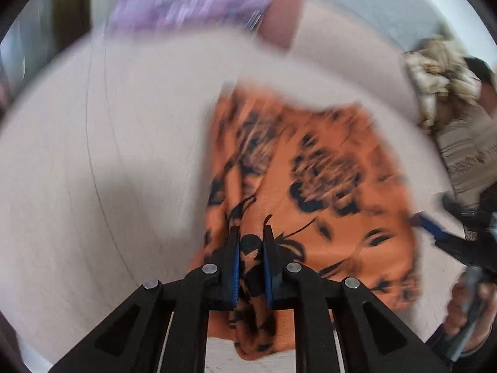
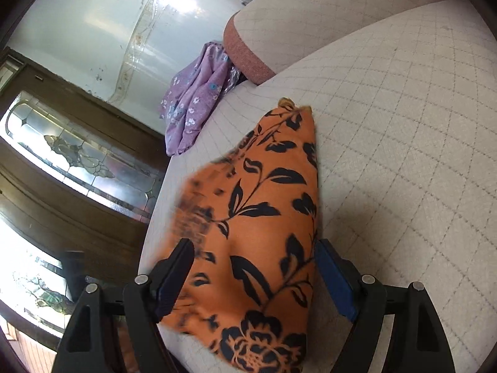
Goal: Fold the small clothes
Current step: 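Grasp the folded side of the blouse with the left gripper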
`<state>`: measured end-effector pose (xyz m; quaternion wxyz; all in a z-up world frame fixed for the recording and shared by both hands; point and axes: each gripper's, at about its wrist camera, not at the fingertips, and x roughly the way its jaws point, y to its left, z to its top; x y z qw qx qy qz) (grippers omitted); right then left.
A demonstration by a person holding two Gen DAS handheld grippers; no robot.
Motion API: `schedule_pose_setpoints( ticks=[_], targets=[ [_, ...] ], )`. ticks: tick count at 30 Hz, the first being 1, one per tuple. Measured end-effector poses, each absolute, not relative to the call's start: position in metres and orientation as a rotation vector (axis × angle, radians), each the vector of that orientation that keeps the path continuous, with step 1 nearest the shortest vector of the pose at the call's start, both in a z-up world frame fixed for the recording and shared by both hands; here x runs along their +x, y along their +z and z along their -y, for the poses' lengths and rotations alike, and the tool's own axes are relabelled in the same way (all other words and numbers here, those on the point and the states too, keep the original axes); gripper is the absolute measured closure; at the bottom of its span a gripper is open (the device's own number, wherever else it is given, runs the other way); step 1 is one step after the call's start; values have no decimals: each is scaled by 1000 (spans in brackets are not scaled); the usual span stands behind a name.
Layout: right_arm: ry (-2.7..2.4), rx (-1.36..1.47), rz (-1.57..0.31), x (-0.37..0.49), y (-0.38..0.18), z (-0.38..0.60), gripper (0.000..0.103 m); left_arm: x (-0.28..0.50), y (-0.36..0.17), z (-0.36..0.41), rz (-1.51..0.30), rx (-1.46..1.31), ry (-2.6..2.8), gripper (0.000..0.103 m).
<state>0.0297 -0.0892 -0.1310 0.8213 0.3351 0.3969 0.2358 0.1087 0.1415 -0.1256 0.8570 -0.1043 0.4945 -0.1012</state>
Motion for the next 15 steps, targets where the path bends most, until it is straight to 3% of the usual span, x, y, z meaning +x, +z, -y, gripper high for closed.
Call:
schedule_pose_setpoints(
  ticks=[6,10,15],
  targets=[
    [531,649,-867,22,-128,76,21,102,-96,-137,-964,-202,-242,89],
    [542,631,-868,14,-126,69,21,109,-120,-151,-1029,-235,-220,89],
    [571,573,-866,-6,-121,64,21,100,-105,-149,-1001,-218,-217,89]
  ],
)
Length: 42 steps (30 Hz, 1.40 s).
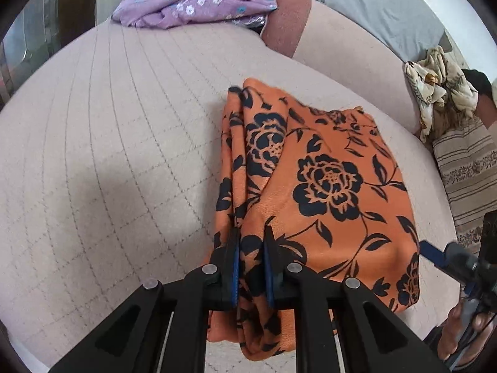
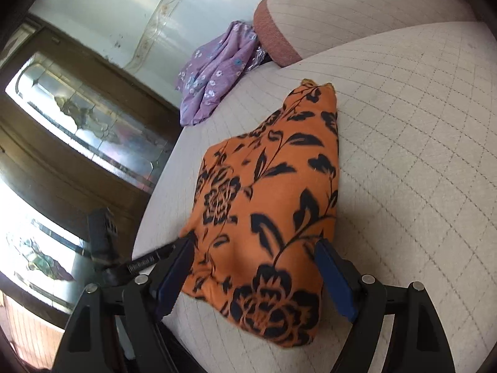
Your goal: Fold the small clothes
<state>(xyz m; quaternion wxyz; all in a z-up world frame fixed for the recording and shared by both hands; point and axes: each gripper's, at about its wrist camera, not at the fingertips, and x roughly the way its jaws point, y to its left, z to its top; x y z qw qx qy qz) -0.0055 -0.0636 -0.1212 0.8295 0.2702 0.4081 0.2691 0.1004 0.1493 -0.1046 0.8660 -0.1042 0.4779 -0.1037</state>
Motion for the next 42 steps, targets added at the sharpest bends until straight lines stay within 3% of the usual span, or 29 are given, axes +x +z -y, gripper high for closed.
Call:
schedule_pose_setpoints(
  ticks=[6,11,17,24,27,32,34,35,38,40,41,42],
  targets=[
    [563,626,-888,-19,-136,72,21,96,-96,-143,-968,-184,-181,90],
    [559,650,-911,-25,-147,78,21,113,-128,-142,-1021,-215,-161,88],
    [560,661,-889,-30,-142,86,19,96,-98,-140,-977,-182,-125,82],
    [572,887,-952,-22,-176,102,19,70,-51,-116,-851,-142,-232,82],
    [582,986,-967,-17,-187,102,19,72,-61,-90,-854,-41,-232,82],
    [572,1107,-945,-2,-193,107,19,96,-110,-93,-1010,-13,-150,81],
    [552,1123,-973,8,-199,106,19,98,-114,-100,-1014,-67,-144,89],
    [548,1111,-984,12,-200,104,19,97,-109,-105,-1027,-65,-97,101],
    [565,1035,-987,13,-193,94,19,96,-95,-115,-1041,-161,-185,101],
    [570,1003,-990,13,-192,92,19,102,-81,-122,-1016,-207,-243,81],
    [571,997,-988,13,-192,92,19,108,-73,-126,-981,-213,-239,54],
    [572,994,-986,13,-192,91,19,116,-66,-131,-948,-224,-236,40]
  ],
)
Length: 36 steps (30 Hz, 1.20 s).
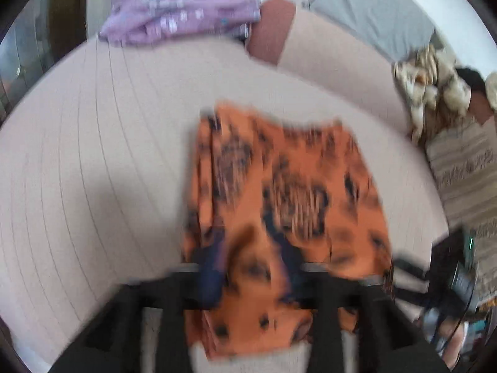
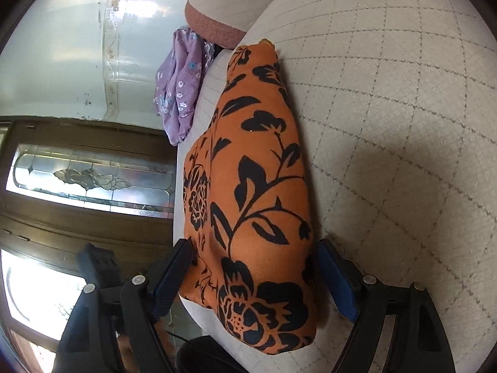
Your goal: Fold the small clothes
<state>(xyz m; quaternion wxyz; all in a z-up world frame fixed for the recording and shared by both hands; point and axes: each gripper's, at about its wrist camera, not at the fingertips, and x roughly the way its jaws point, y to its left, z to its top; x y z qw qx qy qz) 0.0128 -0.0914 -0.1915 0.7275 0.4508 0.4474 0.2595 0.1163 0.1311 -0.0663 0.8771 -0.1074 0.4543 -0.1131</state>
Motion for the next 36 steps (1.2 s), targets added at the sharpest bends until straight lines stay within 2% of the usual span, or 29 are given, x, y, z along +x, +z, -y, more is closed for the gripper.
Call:
schedule_pose_setpoints(
  ticks=[3,4,6,9,12,15,16,17,18,23,26,28,29,30,32,34,36],
  targets=[
    [568,972,-986,14,-190,91,19,159,-64,-142,-967,-273,-258,42],
    [567,965,-985,14,-189,92,19,170,-67,-143,-989,-290,-272,47],
    [561,960,-985,15,-190,94,19,196,-79,-136,-1067,-275,-296,92],
    [563,964,-992,18,-191,95,19,223,-99,-141,-1105,-194,-200,100],
    [574,934,-1005,18,-190,95,19,227,-104,-155,-1111,-244,-199,100],
    [588,908,-1007,20,-188,98,19,208,-91,-156,-1058,-182,-232,99],
    [581,905,-1012,21,-188,98,19,201,-86,-154,-1048,-167,-239,90],
    [578,908,-1013,23,-188,99,19,190,-80,-156,-1028,-165,-251,66],
    [578,915,-1006,24,-188,101,19,178,-73,-157,-1001,-174,-262,48],
    [558,971,-984,27,-189,106,19,117,-50,-150,-883,-169,-327,47],
    [605,999,-1017,38,-196,93,19,119,-81,-131,-956,-133,-267,47],
    [579,885,-1024,40,-188,81,52,124,-113,-130,-1042,-104,-195,50],
    [580,847,-1020,38,-182,77,65,122,-114,-130,-1006,-114,-197,49],
    [573,775,-1006,33,-168,71,66,119,-113,-130,-985,-97,-194,49],
    [540,630,-986,25,-149,58,67,118,-113,-128,-977,-78,-178,49],
    [503,542,-1036,28,-156,50,63,119,-115,-128,-980,-102,-182,49],
    [504,624,-1098,32,-172,56,38,119,-115,-130,-972,-109,-184,49]
  ],
)
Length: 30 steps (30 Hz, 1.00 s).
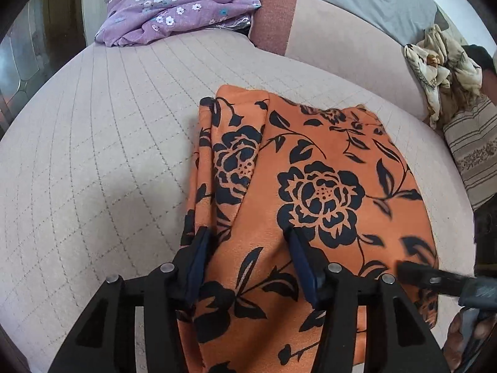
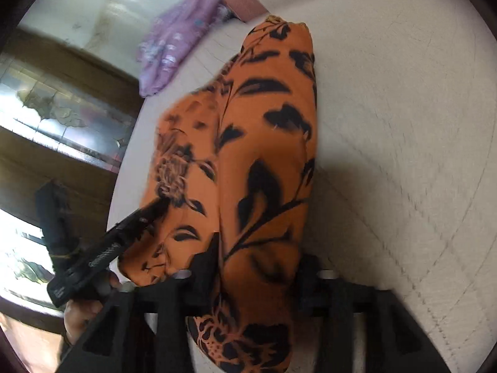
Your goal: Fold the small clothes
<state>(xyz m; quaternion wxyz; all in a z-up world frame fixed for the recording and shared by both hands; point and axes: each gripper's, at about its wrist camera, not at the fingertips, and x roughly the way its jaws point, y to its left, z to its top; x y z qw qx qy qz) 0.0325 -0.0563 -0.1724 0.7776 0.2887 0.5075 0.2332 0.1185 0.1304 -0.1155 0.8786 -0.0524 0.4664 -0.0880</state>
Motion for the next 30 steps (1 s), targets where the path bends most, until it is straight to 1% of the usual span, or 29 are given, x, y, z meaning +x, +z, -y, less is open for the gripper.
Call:
schedule_pose_setpoints(
  ticks=[1,3,6,8,10,11,12,13,14,15,17,19,22,23,24,27,30],
  targets=[
    [531,707,-1091,31,-175,64,36,118,-116,-131,-966,-110,-184,49],
    [540,779,-1046,27,-170,76,29,116,-119,-133,-956,-109,-186,49],
    [521,830,-974,34,-158,90,25,99,-118,-137,-945,-112,-198,48],
    [514,876,-989,50,-159,92,23,101,-116,-138,-937,-119,-210,48],
    [507,900,-1045,72,-170,88,22,100,-116,-139,-932,-122,-214,48],
    [499,904,-1078,81,-175,80,23,98,-114,-140,-930,-120,-215,48],
    [519,893,-1108,85,-182,77,44,96,-109,-141,-928,-121,-215,48],
    [511,809,-1118,87,-178,66,55,95,-109,-143,-926,-126,-216,48],
    [492,713,-1092,84,-166,59,62,98,-110,-142,-925,-132,-217,49],
    [473,630,-1068,79,-155,51,65,102,-113,-139,-926,-135,-217,49],
    [446,521,-1023,71,-140,41,66,100,-112,-143,-929,-149,-218,49],
    [409,425,-1058,72,-148,32,66,100,-113,-143,-930,-151,-218,49],
    [405,528,-1067,75,-153,49,48,99,-112,-143,-925,-146,-213,49],
    [419,567,-1062,76,-152,53,38,99,-112,-144,-927,-153,-213,49],
    [436,603,-1051,77,-150,57,35,98,-112,-145,-927,-158,-212,49],
    [454,722,-1044,86,-154,69,32,98,-111,-145,-927,-158,-210,49],
    [441,806,-1046,104,-165,78,32,98,-110,-144,-926,-159,-211,49]
  ],
)
